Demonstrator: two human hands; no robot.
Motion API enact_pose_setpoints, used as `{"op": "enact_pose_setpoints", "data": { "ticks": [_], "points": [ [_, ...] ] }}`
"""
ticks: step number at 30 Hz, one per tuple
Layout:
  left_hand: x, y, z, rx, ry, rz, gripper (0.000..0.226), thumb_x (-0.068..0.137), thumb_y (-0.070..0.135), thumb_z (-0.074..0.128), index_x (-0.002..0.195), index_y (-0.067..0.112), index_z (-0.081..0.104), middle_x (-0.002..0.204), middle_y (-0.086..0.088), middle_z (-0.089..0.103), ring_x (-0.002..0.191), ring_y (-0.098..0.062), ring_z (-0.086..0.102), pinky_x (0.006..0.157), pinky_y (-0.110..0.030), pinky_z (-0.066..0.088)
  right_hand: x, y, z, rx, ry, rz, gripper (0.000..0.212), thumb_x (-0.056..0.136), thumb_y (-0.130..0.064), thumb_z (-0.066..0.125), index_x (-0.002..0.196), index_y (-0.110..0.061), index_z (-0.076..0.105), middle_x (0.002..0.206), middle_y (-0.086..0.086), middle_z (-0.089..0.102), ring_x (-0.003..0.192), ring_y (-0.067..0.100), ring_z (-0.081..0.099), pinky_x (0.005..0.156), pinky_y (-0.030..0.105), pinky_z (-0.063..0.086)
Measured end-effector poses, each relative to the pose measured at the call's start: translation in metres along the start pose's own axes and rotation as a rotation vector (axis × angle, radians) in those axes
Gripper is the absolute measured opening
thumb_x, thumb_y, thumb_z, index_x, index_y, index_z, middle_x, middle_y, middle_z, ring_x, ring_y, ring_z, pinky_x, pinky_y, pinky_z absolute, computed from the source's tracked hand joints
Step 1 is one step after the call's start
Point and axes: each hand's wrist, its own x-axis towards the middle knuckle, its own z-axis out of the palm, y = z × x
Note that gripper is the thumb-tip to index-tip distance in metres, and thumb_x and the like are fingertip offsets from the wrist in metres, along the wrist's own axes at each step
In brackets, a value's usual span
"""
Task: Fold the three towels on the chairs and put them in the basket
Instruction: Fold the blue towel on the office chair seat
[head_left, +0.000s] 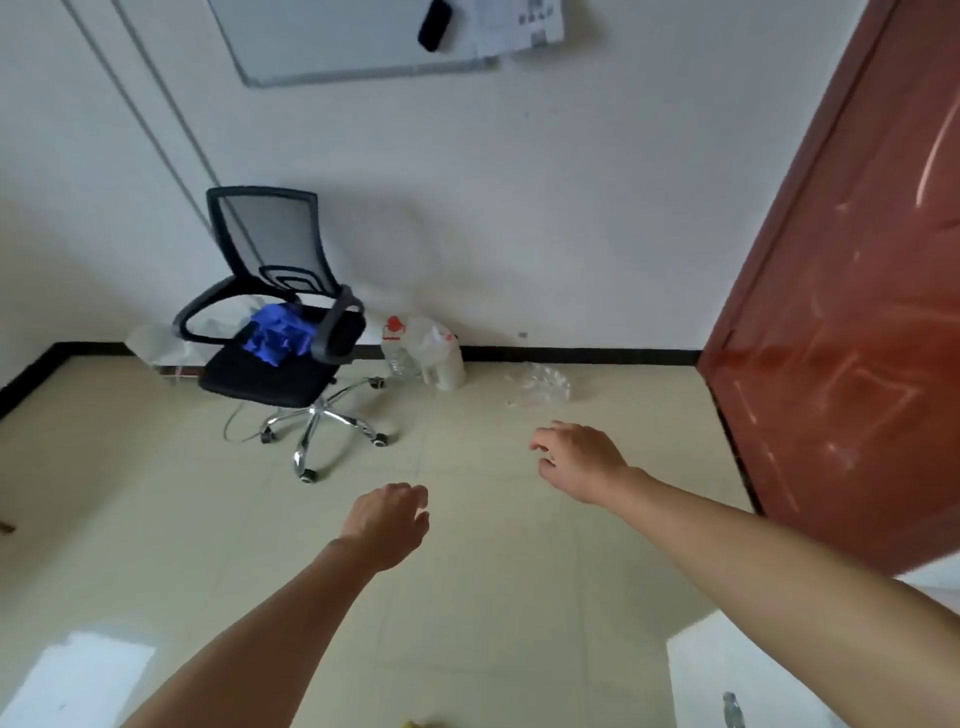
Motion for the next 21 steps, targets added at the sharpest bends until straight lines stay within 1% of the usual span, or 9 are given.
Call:
{"op": "enact_pose_setpoints", "data": {
  "ticks": [2, 3, 6, 9, 12, 16, 17, 21],
  "points": [
    [-0.015, -0.058, -0.004, -0.022, 0.013, -0.079, 0.031, 0.096, 0.034, 0.043, 0.121, 0.022, 0.057, 0.118, 0.001, 0.063, 0.108, -0.023, 0.059, 0.087, -0.031, 0.044, 0.047, -0.051, 0.013, -0.03, -0.021, -0.078, 0.034, 0.092, -0.023, 0.047, 0.123, -0.022, 0.06, 0.123, 0.001, 0.059, 0.108, 0.024, 0.058, 0.083, 0.031, 0.043],
    [-0.016, -0.07, -0.004, -0.015, 0.005, -0.093, 0.031, 0.096, 0.034, 0.042, 0.121, 0.022, 0.057, 0.119, 0.0, 0.063, 0.108, -0.023, 0.059, 0.087, -0.031, 0.044, 0.057, -0.062, 0.014, -0.037, -0.027, -0.092, 0.034, 0.092, -0.024, 0.047, 0.123, -0.022, 0.059, 0.125, 0.001, 0.059, 0.109, 0.024, 0.058, 0.084, 0.031, 0.044],
    [-0.032, -0.163, -0.012, -0.022, 0.003, -0.193, 0.031, 0.096, 0.034, 0.042, 0.121, 0.022, 0.057, 0.122, 0.001, 0.062, 0.11, -0.024, 0.058, 0.087, -0.032, 0.043, 0.123, -0.146, 0.037, -0.045, -0.052, -0.173, 0.035, 0.091, -0.024, 0.047, 0.124, -0.023, 0.059, 0.127, 0.001, 0.058, 0.11, 0.024, 0.058, 0.086, 0.031, 0.044],
    [-0.041, -0.242, -0.021, -0.022, 0.007, -0.27, 0.03, 0.096, 0.034, 0.042, 0.119, 0.022, 0.057, 0.121, 0.001, 0.062, 0.109, -0.025, 0.059, 0.086, -0.032, 0.043, 0.171, -0.217, 0.055, -0.049, -0.09, -0.223, 0.035, 0.091, -0.024, 0.048, 0.124, -0.024, 0.058, 0.127, 0.002, 0.058, 0.109, 0.026, 0.058, 0.086, 0.032, 0.045],
    [-0.042, -0.302, -0.026, -0.033, -0.012, -0.333, 0.03, 0.096, 0.034, 0.042, 0.118, 0.021, 0.057, 0.119, 0.0, 0.062, 0.107, -0.026, 0.06, 0.084, -0.031, 0.044, 0.209, -0.265, 0.072, -0.063, -0.124, -0.263, 0.034, 0.091, -0.025, 0.048, 0.123, -0.025, 0.059, 0.125, 0.001, 0.058, 0.109, 0.025, 0.058, 0.085, 0.032, 0.044],
    [-0.019, -0.367, -0.022, -0.074, -0.02, -0.379, 0.03, 0.096, 0.034, 0.043, 0.118, 0.02, 0.058, 0.12, 0.0, 0.063, 0.108, -0.025, 0.059, 0.085, -0.032, 0.044, 0.271, -0.307, 0.092, -0.092, -0.166, -0.298, 0.034, 0.09, -0.026, 0.049, 0.123, -0.026, 0.058, 0.124, -0.001, 0.059, 0.109, 0.024, 0.058, 0.084, 0.031, 0.043],
    [-0.013, -0.373, -0.022, -0.08, -0.018, -0.375, 0.03, 0.096, 0.034, 0.043, 0.119, 0.021, 0.058, 0.12, 0.0, 0.062, 0.109, -0.025, 0.059, 0.085, -0.031, 0.044, 0.279, -0.31, 0.093, -0.101, -0.179, -0.298, 0.034, 0.09, -0.026, 0.049, 0.123, -0.026, 0.058, 0.124, -0.001, 0.059, 0.11, 0.024, 0.058, 0.085, 0.031, 0.043],
    [0.042, -0.429, -0.021, -0.127, -0.026, -0.389, 0.03, 0.096, 0.035, 0.044, 0.12, 0.022, 0.057, 0.121, 0.001, 0.062, 0.111, -0.024, 0.058, 0.083, -0.03, 0.042, 0.359, -0.323, 0.117, -0.131, -0.228, -0.282, 0.032, 0.091, -0.026, 0.05, 0.121, -0.025, 0.059, 0.123, -0.001, 0.059, 0.108, 0.024, 0.058, 0.082, 0.03, 0.042]
  ]
}}
